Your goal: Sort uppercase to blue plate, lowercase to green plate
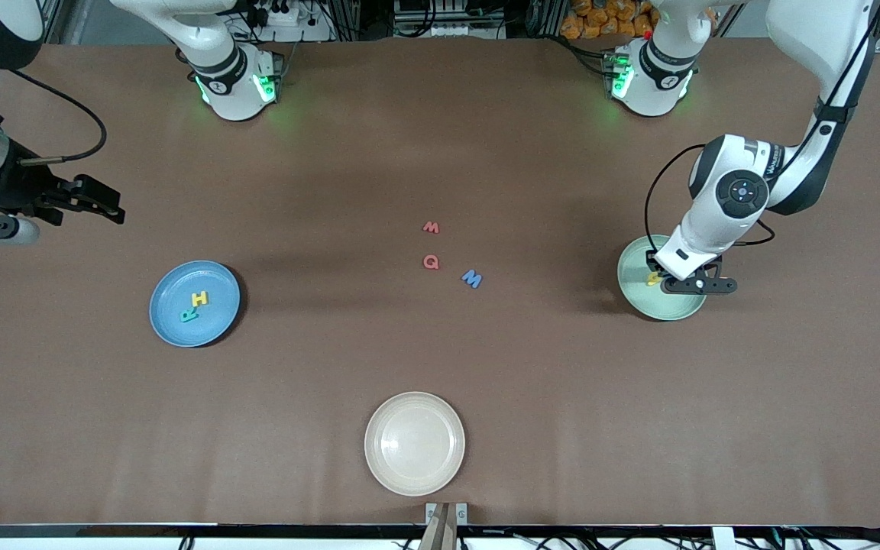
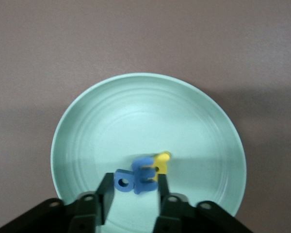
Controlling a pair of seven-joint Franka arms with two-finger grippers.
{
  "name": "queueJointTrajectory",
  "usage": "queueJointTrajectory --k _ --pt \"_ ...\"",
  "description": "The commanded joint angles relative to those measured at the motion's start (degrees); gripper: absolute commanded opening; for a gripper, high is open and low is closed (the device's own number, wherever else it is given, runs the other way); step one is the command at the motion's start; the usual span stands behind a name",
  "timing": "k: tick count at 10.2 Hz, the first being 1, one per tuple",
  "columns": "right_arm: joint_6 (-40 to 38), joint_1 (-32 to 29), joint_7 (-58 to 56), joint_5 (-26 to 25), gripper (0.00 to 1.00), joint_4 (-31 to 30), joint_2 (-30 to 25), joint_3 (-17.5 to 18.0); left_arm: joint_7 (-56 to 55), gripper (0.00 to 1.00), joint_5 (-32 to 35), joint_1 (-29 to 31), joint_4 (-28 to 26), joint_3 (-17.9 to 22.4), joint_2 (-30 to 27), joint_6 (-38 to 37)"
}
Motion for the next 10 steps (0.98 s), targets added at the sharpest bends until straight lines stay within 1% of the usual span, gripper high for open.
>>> queueJointTrajectory --k 1,3,4,6,8,10 --pt "-0.2 0.1 0.2 0.5 1.0 0.6 0.1 -0.1 0.9 0.85 -1.6 1.4 0.0 -0.7 -3.5 0.2" --pt "-0.4 -0.3 0.0 0.0 1.0 0.8 -0.3 -0.2 1.0 0.92 -1.8 1.4 0.1 -0.7 -8.3 -2.3" --pt "-0.7 -0.8 -0.5 -0.1 1.0 0.9 -0.5 -0.6 1.0 0.95 -2.2 1.3 1.2 -0.8 -10.3 -5.1" --pt "-0.8 -1.2 -0.5 -1.6 1.0 1.2 -0.6 -0.7 1.7 0.95 -6.9 1.0 4.3 -1.2 -11.9 -13.3" --pt "-0.8 -1.2 -0.5 -1.7 1.0 2.2 -0.7 -1.7 1.8 0.97 -10.7 1.0 5.0 -2.4 -13.2 -14.9" --pt "-0.8 -1.2 -0.6 -1.7 1.0 2.4 -0.8 -1.8 1.9 0.99 -10.8 1.2 4.8 -2.6 -14.0 -15.5"
